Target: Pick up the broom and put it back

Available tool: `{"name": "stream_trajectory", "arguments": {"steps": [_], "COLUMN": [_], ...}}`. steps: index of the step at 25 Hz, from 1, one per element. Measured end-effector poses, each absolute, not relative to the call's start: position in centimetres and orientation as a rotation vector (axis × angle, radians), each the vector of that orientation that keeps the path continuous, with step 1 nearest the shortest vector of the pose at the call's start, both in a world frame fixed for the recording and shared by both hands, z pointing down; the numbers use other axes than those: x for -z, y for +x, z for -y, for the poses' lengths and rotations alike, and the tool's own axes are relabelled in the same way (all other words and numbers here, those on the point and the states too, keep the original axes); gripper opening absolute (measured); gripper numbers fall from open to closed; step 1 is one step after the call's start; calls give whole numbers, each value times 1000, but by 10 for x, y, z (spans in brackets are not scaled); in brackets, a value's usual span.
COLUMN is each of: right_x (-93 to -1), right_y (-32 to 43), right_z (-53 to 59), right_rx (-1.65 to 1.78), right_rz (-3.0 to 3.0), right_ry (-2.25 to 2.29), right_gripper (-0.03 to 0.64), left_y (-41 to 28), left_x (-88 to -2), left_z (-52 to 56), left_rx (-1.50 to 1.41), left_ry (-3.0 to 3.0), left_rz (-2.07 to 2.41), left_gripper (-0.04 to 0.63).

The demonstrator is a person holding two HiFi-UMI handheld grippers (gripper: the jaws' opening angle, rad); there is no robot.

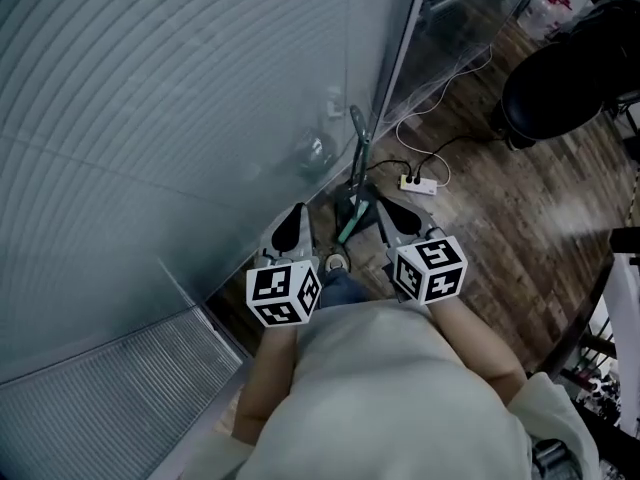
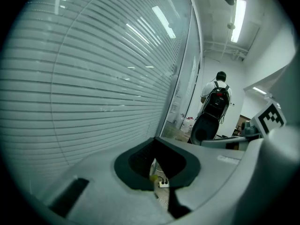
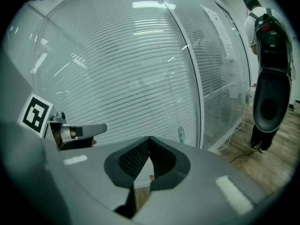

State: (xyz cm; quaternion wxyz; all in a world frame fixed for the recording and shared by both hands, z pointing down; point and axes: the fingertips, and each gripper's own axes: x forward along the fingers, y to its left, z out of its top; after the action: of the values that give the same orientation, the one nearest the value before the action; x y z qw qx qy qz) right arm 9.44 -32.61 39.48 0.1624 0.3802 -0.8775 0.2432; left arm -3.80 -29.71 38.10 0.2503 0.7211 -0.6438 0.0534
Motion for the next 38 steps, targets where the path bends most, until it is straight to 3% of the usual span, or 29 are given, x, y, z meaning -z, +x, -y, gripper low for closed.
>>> {"name": "stream_trajectory", "arguments": {"steps": [10,28,38], "right_x": [-434,-514,-585], "right_y": [78,92,82], "right_z": [363,446,474], "right_rx": [-707,-734,-687], "right_rz": [2407,2301,2254], "right_ry": [1240,1226,1178], "right_gripper": [37,155,178], "left_y": [-57,-39,-38], "left_x": [-421,-484,-539], "left_z": [344,405,419], "left_rx": [-203,-278,-277], "left_ry": [2046,2011,1933], "left_rz": [1587,1515,1526], "left_gripper": [8,8,8]}}
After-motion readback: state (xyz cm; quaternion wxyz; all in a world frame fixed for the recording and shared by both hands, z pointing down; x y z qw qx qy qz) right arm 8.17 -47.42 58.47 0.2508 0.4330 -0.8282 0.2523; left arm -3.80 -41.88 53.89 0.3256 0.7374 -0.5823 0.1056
